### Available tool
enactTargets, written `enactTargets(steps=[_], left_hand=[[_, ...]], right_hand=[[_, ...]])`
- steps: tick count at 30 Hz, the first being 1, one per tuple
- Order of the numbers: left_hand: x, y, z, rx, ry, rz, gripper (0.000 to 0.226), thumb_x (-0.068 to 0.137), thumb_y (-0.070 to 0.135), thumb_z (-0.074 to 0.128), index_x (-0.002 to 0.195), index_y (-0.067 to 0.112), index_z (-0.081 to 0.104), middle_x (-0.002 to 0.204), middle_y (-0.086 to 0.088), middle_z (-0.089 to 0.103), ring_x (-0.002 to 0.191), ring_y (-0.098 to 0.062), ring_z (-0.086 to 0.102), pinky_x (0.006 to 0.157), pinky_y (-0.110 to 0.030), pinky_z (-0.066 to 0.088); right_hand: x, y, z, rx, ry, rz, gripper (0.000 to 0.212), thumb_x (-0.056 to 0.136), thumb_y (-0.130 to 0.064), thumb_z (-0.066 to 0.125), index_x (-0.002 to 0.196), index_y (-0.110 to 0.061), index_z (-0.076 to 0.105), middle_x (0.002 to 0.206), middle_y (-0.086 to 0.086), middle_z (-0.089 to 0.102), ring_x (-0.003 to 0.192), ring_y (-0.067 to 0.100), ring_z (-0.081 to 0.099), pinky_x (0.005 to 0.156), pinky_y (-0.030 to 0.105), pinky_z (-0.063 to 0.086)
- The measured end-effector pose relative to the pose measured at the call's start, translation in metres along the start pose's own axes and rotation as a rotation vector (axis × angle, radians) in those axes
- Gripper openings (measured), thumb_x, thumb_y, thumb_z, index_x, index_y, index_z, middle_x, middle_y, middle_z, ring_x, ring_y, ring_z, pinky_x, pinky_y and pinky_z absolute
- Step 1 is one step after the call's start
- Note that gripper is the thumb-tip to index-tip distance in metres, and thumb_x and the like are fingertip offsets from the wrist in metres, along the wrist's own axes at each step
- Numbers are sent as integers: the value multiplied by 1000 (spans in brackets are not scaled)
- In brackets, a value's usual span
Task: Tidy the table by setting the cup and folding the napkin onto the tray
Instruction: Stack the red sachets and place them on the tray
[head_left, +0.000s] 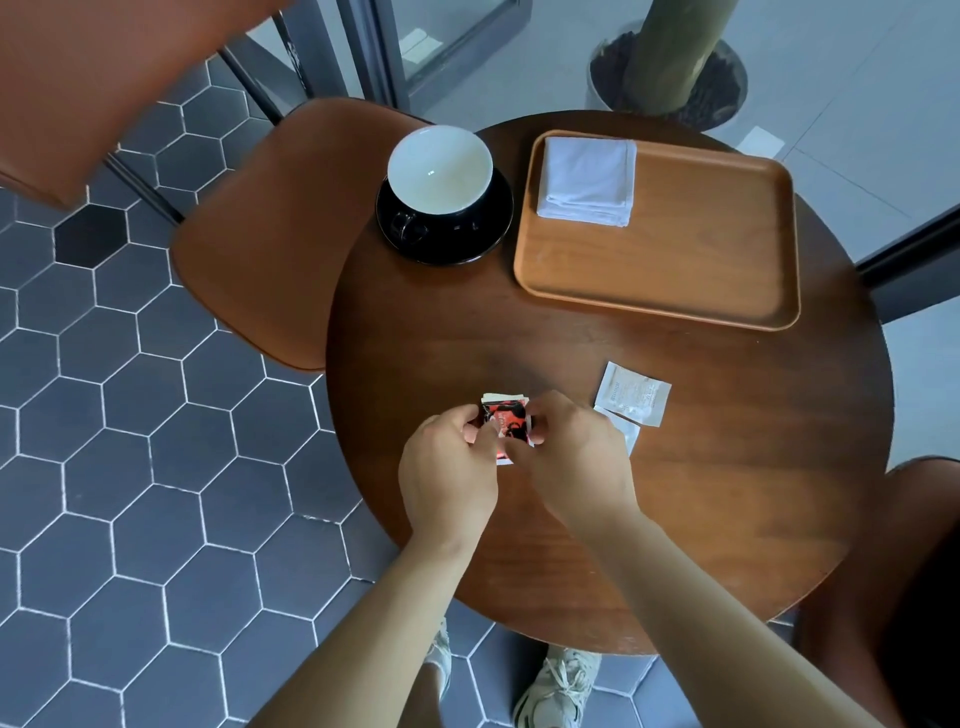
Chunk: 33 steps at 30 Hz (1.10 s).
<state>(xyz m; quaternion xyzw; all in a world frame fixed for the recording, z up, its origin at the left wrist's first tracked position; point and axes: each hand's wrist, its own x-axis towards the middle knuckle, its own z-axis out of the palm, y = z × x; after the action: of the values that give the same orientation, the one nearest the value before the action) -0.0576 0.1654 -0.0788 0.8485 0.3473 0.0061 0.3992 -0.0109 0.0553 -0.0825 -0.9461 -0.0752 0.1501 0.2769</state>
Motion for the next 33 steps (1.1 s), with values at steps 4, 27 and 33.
enactTargets(steps=[4,27,33], left_hand=[[2,4,0,-8,-7,-20,16,90,31,67,94,19,77,86,3,76,83,-19,68,69,-37,52],[40,19,4,-475,-87,139,11,85,24,77,93,25,69,88,12,73,83,-3,71,70,-16,56],[78,12,11,341,111,655,35,94,39,52,116,15,65,121,-6,63,117,-25,54,99,-44,44]], right_hand=[[0,2,1,43,5,41,27,79,-37,74,95,-19,63,85,-2,68,77,21,64,62,32,49],[32,6,-42,662,4,112,11,93,-25,67,89,-23,77,64,-17,70,56,-2,59,57,21,48],[70,12,-65,586,135,128,17,91,-29,69,76,-29,75,70,-15,74,59,-3,63,60,23,51]])
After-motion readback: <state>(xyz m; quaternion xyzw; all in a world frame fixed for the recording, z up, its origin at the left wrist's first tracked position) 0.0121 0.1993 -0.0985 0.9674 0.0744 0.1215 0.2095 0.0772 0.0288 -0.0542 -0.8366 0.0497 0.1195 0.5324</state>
